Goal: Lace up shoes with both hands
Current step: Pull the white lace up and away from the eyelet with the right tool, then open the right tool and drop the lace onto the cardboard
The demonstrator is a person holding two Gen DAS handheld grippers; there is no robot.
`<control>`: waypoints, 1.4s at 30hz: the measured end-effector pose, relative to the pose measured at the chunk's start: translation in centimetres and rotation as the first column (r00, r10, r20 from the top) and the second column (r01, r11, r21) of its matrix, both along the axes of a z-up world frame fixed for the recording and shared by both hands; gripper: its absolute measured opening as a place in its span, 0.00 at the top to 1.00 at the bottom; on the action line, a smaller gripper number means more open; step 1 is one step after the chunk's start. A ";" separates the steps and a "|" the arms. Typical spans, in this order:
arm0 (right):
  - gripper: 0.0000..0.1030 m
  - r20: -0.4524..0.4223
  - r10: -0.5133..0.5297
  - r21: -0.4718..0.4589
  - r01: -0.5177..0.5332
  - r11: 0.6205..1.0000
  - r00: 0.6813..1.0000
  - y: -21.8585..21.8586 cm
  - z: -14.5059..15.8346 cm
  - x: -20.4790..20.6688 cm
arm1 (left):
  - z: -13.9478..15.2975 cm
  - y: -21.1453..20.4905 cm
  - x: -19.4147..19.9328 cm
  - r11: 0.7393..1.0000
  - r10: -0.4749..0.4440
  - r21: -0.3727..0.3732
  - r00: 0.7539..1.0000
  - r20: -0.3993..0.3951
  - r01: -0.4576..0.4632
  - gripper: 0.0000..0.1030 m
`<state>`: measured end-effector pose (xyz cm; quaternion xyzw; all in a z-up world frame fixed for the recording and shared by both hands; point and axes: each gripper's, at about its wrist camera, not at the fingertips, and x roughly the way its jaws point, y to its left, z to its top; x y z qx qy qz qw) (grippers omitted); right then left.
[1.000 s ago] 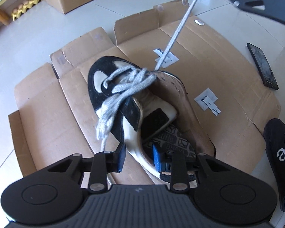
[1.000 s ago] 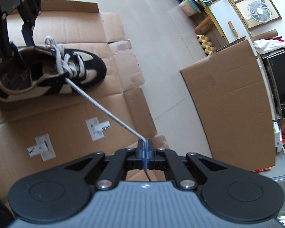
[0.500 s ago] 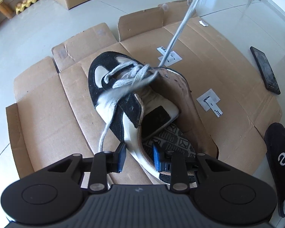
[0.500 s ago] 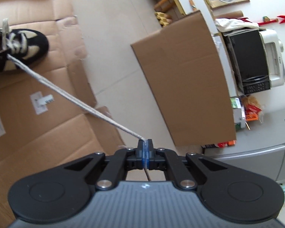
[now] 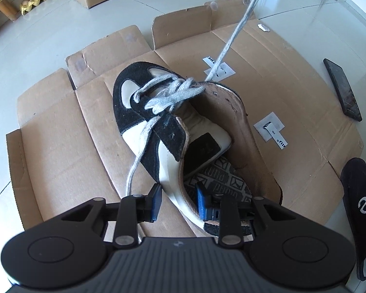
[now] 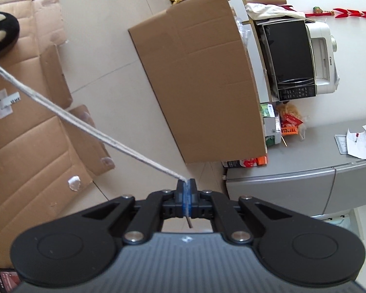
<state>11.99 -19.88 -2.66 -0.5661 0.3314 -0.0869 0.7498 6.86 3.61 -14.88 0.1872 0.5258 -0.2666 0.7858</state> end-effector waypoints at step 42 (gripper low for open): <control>0.52 -0.348 0.195 0.340 -0.071 0.938 0.917 6.8 -12.5 -1.2 | 2.9 1.4 0.7 0.999 0.031 -0.027 0.999 -0.021 -0.032 0.55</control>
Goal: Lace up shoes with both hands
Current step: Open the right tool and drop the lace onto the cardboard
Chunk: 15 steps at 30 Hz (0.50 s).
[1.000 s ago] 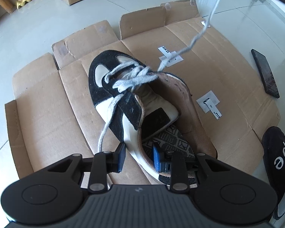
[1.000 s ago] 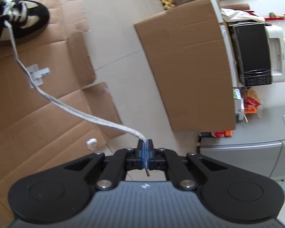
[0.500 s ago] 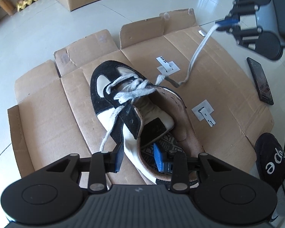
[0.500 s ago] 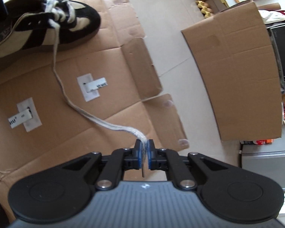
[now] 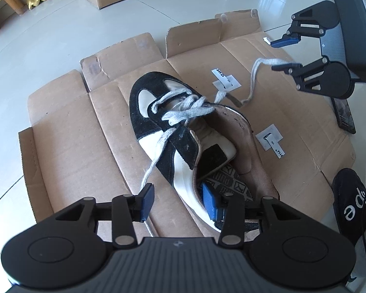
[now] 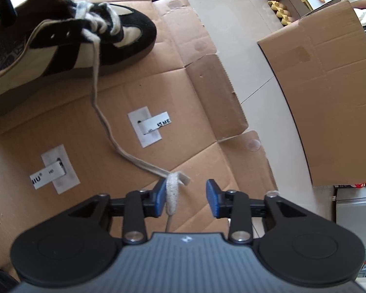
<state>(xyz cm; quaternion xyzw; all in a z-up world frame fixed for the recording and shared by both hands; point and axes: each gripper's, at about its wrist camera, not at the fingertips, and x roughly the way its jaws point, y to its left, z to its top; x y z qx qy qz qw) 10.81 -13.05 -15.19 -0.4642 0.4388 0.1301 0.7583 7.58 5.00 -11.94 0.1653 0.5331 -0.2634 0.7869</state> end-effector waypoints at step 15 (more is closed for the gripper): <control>0.27 -0.163 -0.085 0.162 0.112 0.980 0.983 -0.6 -1.3 -0.4 | 0.2 -0.6 0.6 1.000 -0.007 -0.002 1.000 0.000 0.007 0.48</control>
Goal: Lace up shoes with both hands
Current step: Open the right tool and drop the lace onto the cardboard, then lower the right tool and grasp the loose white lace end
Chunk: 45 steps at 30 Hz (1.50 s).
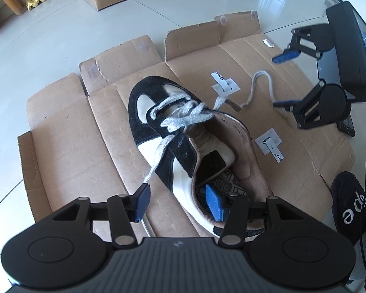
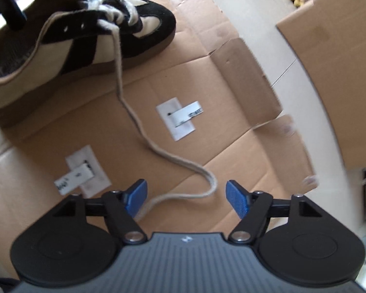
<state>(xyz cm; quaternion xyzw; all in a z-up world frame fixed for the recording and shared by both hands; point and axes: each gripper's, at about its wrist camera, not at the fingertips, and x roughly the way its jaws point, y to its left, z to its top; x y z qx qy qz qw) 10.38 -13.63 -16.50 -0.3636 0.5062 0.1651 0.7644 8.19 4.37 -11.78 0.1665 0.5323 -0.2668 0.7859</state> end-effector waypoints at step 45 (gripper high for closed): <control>0.29 -0.295 -0.156 0.113 0.196 0.974 0.943 -3.5 -1.9 -2.3 | -0.2 0.0 -1.0 0.999 -0.021 -0.028 1.000 0.006 0.021 0.46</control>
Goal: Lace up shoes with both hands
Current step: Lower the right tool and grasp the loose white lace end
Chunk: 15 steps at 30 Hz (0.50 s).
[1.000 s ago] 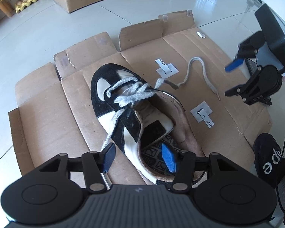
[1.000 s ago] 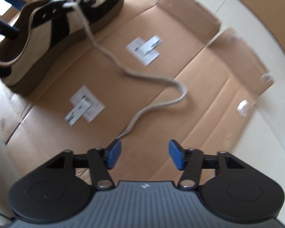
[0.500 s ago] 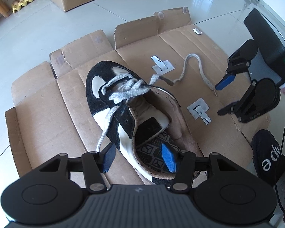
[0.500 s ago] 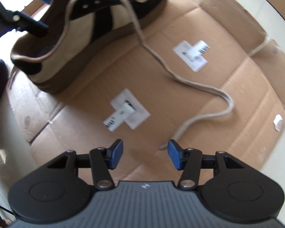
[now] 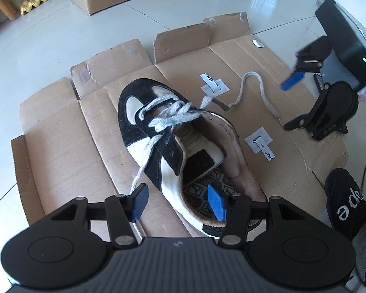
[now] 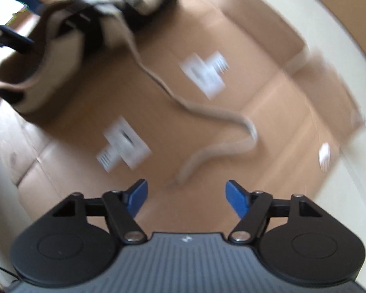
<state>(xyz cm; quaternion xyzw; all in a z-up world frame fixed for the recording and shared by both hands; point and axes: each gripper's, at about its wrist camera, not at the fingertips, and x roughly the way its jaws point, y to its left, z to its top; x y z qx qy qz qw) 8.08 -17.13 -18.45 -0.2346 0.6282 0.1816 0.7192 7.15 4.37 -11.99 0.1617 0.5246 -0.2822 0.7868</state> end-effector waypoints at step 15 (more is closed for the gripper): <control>0.28 -0.022 0.158 0.155 -0.153 0.976 0.987 4.9 -1.8 -1.0 | -0.2 -0.4 -0.3 1.000 -0.015 0.005 1.000 -0.009 0.015 0.46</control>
